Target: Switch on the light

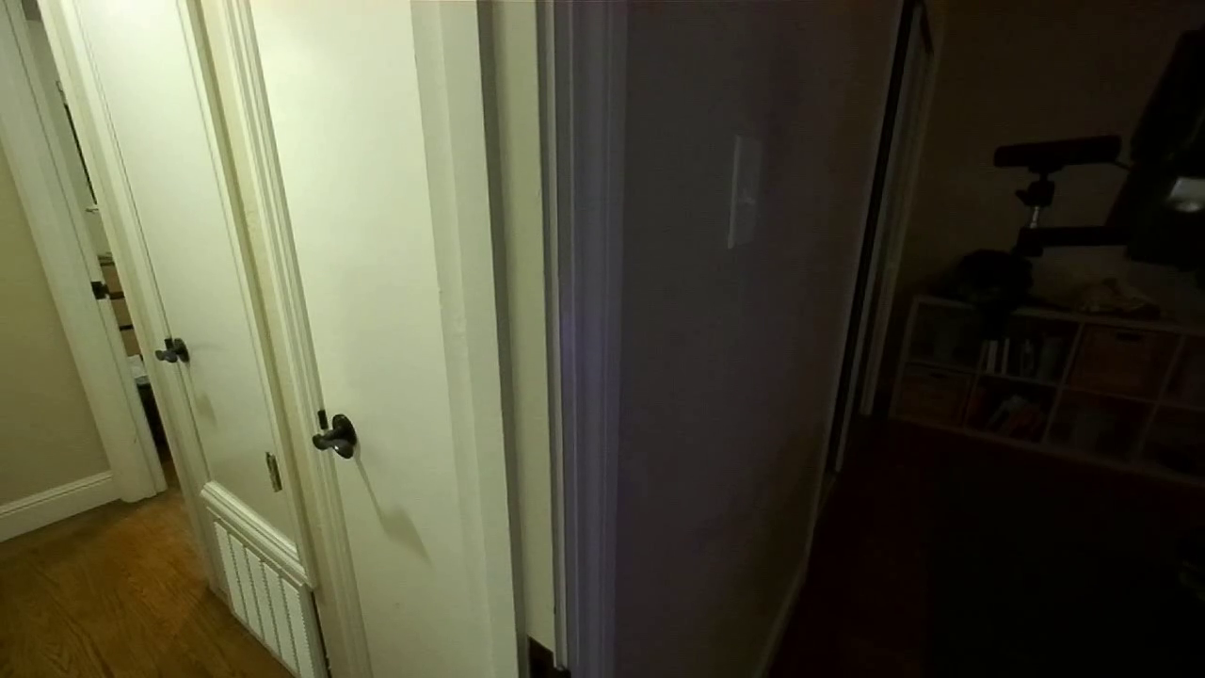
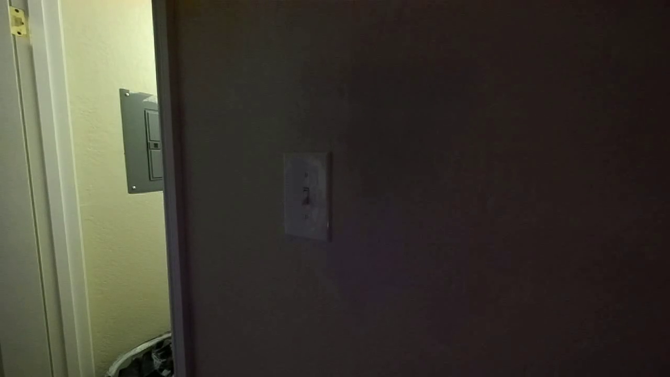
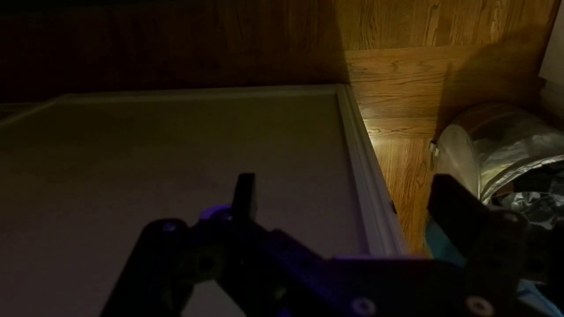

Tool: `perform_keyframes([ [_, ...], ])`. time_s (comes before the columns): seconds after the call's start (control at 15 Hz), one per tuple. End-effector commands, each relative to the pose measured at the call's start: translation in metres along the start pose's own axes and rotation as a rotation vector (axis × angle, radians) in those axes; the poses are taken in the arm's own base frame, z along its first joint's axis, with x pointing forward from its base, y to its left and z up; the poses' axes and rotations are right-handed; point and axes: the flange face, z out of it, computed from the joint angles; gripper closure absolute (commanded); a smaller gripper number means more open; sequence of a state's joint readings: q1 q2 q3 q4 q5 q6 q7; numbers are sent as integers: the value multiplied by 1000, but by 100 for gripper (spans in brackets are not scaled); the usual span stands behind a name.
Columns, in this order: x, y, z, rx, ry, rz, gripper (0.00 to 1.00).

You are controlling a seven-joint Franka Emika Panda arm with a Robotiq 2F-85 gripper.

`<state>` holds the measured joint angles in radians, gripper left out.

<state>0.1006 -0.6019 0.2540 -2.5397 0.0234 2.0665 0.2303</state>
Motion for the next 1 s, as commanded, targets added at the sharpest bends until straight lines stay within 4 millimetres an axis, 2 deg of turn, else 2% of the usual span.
perform_keyframes([
  [0.0, 10, 20, 34, 25, 34, -39, 0],
  [0.13, 22, 30, 45, 22, 31, -36, 0],
  [0.2, 15, 21, 35, 25, 18, -22, 0],
  [0.33, 18, 23, 42, 27, 5, -19, 0],
  [0.73, 18, 21, 39, 27, 12, -25, 0],
  [0.93, 25, 35, 50, -1, 39, -21, 0],
])
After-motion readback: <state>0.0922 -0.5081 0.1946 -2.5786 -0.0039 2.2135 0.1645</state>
